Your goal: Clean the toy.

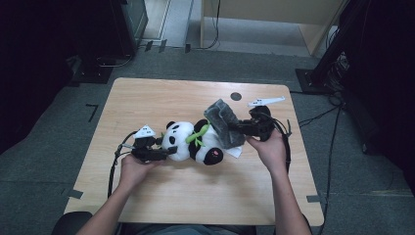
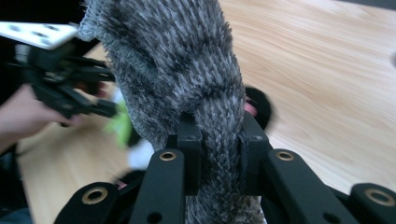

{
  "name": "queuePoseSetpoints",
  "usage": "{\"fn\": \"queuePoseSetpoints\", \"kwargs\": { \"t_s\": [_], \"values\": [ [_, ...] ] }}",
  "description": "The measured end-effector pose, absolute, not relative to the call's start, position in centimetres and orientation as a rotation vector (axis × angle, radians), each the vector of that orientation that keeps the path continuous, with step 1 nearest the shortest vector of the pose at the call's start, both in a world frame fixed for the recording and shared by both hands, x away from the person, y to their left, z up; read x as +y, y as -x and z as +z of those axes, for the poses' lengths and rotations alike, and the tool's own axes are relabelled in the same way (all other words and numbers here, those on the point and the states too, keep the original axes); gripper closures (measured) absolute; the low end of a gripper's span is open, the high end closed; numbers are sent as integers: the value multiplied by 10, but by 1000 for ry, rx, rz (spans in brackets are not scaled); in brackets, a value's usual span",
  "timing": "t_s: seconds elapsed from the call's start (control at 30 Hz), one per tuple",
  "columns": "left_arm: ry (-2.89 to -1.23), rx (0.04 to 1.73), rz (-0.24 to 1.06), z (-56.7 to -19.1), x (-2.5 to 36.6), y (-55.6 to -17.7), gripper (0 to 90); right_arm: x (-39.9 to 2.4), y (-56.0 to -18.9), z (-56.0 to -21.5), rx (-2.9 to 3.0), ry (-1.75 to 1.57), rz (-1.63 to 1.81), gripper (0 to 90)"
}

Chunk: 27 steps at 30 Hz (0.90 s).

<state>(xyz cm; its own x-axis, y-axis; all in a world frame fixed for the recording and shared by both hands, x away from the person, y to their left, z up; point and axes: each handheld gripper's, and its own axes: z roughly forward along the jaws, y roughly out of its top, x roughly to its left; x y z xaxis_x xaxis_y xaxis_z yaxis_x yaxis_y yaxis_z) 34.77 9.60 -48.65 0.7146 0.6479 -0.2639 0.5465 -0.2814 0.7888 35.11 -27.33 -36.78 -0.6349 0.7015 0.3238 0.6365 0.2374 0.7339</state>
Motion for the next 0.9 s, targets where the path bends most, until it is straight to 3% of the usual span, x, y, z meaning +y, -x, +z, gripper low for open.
{"fn": "queuePoseSetpoints", "kwargs": {
  "t_s": [0.2,0.43,0.9],
  "values": [
    [-1948,920,141,-488,96,-346,338,-244,-355,-366,2486,-1220,1431,763],
    [-1959,911,154,-488,95,-344,339,-222,-370,-391,2587,-1233,1347,765],
    [-1959,939,123,-486,95,-346,347,-240,-385,-426,2563,-1386,1380,766]
  ]
}}
